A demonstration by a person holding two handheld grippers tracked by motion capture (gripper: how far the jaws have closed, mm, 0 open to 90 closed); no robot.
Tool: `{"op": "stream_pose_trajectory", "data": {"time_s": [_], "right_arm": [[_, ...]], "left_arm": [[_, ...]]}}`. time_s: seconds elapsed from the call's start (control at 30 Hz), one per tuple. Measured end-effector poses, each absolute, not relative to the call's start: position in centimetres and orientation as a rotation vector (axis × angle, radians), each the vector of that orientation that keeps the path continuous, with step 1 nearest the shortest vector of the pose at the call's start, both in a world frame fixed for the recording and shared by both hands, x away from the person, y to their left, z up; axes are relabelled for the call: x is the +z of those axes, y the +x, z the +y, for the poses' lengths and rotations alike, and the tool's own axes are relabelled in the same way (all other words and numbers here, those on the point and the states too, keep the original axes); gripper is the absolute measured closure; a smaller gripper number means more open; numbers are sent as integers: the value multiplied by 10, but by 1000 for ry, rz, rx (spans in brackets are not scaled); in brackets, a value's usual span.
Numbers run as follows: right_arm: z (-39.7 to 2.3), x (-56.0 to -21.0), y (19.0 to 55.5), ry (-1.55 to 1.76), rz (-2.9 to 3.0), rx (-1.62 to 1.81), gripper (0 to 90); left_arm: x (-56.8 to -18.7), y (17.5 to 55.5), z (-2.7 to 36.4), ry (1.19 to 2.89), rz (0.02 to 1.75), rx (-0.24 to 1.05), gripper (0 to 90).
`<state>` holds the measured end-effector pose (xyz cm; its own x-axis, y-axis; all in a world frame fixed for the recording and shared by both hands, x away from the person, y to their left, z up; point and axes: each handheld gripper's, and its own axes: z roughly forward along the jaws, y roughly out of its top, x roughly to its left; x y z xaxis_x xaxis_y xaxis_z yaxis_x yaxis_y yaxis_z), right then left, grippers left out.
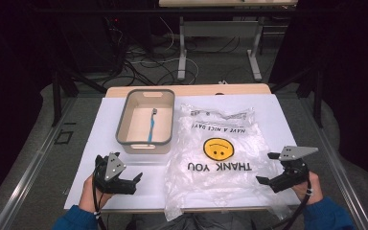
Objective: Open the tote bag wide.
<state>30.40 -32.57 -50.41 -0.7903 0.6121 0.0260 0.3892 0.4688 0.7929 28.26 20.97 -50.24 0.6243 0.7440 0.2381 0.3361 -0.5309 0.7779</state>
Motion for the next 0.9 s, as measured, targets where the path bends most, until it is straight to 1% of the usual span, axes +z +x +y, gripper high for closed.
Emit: {"op": "stream_pose_trajectory", "data": {"time_s": [0.77, 0.9], "right_arm": [[-323, -505, 304, 873, 2442, 1250, 0], [-322, -506, 305, 903, 2474, 1205, 0]], "left_arm": [[-506, 282, 196, 2169, 840, 719, 2], [-506, 283, 192, 2173, 843, 706, 2]]}}
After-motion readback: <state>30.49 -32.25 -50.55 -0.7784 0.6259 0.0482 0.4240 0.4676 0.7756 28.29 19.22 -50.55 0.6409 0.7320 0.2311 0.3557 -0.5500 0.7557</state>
